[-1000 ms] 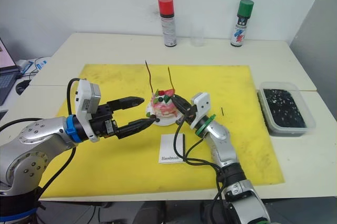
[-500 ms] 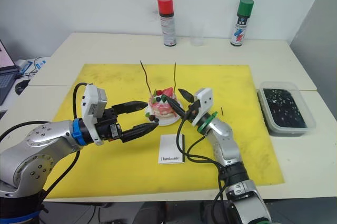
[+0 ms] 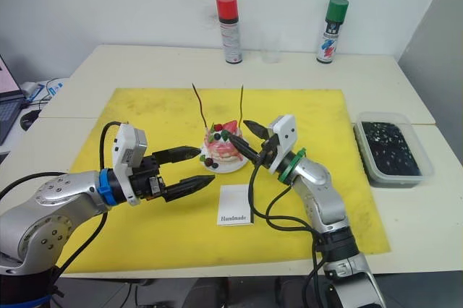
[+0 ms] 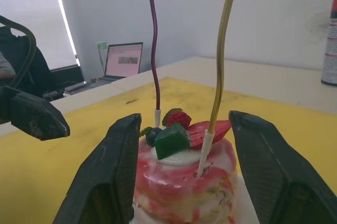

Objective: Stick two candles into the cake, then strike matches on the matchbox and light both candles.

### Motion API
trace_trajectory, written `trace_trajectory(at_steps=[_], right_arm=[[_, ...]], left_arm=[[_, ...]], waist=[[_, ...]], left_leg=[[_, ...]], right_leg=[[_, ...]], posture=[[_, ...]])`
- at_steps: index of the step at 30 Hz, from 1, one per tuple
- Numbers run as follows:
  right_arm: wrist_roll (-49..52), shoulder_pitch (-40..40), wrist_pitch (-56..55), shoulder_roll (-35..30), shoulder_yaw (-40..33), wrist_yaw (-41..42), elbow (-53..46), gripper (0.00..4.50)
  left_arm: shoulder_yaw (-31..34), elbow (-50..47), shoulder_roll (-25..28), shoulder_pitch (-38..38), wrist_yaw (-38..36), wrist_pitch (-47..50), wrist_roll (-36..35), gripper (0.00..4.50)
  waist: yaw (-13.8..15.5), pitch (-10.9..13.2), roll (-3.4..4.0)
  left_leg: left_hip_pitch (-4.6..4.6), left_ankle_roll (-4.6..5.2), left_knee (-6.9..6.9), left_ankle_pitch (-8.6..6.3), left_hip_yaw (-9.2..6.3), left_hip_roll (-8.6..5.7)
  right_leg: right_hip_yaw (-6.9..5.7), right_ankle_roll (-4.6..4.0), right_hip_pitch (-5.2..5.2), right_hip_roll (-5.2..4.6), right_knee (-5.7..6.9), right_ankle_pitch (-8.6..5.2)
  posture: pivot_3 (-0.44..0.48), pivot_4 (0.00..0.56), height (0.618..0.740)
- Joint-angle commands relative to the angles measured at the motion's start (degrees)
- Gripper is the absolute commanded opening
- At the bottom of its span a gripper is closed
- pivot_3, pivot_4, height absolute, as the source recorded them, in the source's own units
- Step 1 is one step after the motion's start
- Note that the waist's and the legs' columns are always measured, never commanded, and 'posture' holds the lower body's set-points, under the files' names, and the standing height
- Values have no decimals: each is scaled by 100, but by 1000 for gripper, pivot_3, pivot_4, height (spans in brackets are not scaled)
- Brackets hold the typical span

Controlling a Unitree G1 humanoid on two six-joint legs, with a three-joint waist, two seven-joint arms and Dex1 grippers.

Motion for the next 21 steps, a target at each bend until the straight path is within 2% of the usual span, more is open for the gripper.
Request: trace_trajectory(at_steps=[1,10,14,19,21], right_arm=[[161,-103,314,23,-87,-149,-329,2754],[330,-347,640,180,-271,-354,-166,2754],[331,-394,701,183,-297,-364,-113,1970],[320,-420,774,149,-257,-312,-101,126],[313,-427,804,132,-231,-287,-107,57]], left_arm=[[91,-159,108,-10,-76,-131,36,4500],[-24,-154,45,-133,-82,-117,75,4500],[-40,-168,43,-190,-120,-87,19,4500],[-63,-162,22,-241,-142,-98,35,4500],[-74,-162,25,-247,-148,-96,34,4500]], waist=[[0,0,0],[-2,0,0],[-4,0,0],[-4,0,0],[-5,0,0]], left_leg=[[0,0,0,0,0,0],[0,0,-1,0,0,0],[-1,0,-4,0,1,0],[-2,0,-5,0,1,0],[-2,0,-5,0,1,0]], right_leg=[[0,0,0,0,0,0],[0,1,-1,0,0,-1],[0,0,-1,0,-4,-1],[0,0,-1,0,-5,-1],[0,0,-1,0,-5,-2]], posture=[[0,150,740],[0,150,740],[0,150,740],[0,150,740],[0,150,740]])
